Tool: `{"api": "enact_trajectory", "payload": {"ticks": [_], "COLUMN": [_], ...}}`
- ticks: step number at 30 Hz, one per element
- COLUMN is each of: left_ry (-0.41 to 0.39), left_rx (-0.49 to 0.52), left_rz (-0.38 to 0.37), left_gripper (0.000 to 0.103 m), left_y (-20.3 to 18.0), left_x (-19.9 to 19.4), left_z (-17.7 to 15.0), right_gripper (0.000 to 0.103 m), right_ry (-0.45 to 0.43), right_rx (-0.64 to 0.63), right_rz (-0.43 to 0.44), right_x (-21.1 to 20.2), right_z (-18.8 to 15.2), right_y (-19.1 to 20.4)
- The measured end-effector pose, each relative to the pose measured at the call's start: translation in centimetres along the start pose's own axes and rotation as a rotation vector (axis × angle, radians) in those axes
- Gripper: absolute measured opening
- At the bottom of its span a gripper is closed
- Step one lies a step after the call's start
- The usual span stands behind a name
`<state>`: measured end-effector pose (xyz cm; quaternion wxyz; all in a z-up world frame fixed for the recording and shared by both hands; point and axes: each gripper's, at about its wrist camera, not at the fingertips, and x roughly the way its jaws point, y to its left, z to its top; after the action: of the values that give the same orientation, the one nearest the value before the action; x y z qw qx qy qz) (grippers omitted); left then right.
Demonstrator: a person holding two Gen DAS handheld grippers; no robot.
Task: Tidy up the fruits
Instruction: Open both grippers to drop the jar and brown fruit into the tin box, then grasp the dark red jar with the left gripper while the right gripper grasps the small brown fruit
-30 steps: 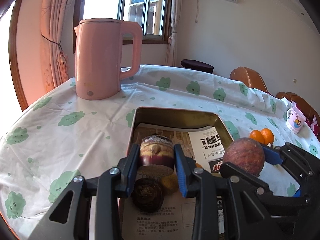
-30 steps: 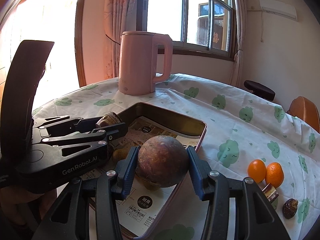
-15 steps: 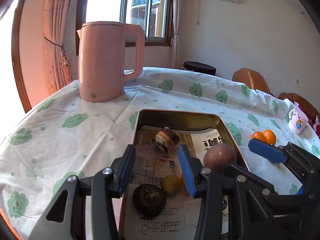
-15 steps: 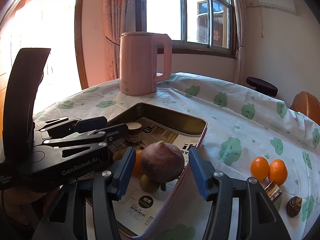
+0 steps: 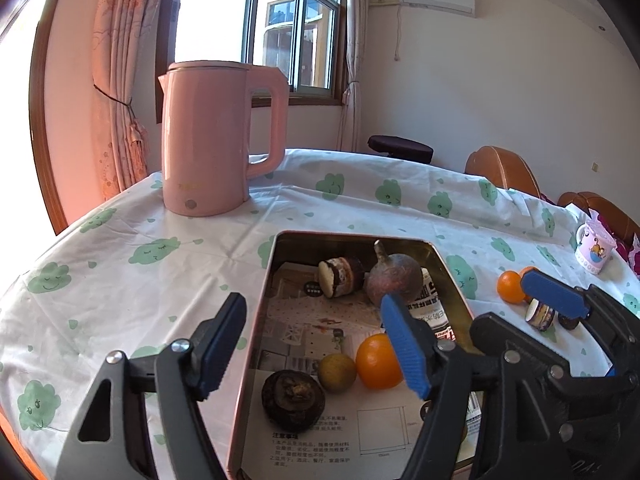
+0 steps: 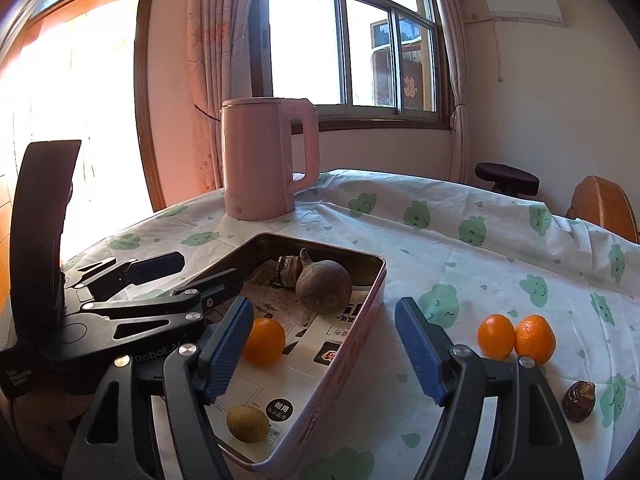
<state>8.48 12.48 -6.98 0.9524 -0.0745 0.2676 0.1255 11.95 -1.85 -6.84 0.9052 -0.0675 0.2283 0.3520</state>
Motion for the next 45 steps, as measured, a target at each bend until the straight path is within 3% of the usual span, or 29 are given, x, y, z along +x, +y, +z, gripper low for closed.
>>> {"api": "enact_trajectory", "payload": {"ticks": [4,10,21,25,29,34,39,41,45], "left_ry": [-0.009,-0.040,-0.009,0.009,0.063,0.127,0.152,0.171,0.202], "left_rx": [0.011,0.045,0.172,0.208,0.220,0.241,0.238,0.246,0.273], "left_rz": [-0.016,-0.054,-0.167,-0.185,-0.218,-0.226,-0.253,-0.268,-0.288], "left_gripper": [0.075,0.082,0.084,0.084,0.084,0.084,0.084,0.084,0.083], "left_y": [-0.8,-3.4,-11.7,-14.2,-16.0,-17.2,-17.7,-18.2,-19.3], "left_x": [-0.5,-1.7,-1.3,-0.1,1.4,2.9,3.4,3.7,4.3], "left_z": [0.1,0.4,0.2,0.1,-0.1,-0.8,-0.9,-1.0,-1.1], "right_gripper": [0.076,0.076,0.076,0.075,0.065,0.063,0.045,0.040,0.039], "right_ry": [-0.001,0.014,0.080,0.139,0.196,0.283,0.377,0.374,0.342], "right_rx": [0.004,-0.048,0.173,0.199,0.205,0.201,0.246,0.250,0.270], "right_rz": [-0.013,-0.105,-0.391,-0.399,-0.368,-0.326,-0.290,-0.286,-0.310], "right_x": [-0.6,-2.5,-6.9,-6.4,-5.2,-3.3,-1.7,-1.8,-2.6], "right_z": [-0.3,-1.0,-2.2,-2.8,-3.4,-3.7,-4.6,-4.6,-4.6], "right_y": [-0.4,-2.4,-15.4,-17.3,-17.7,-17.8,-18.9,-19.0,-19.2]}}
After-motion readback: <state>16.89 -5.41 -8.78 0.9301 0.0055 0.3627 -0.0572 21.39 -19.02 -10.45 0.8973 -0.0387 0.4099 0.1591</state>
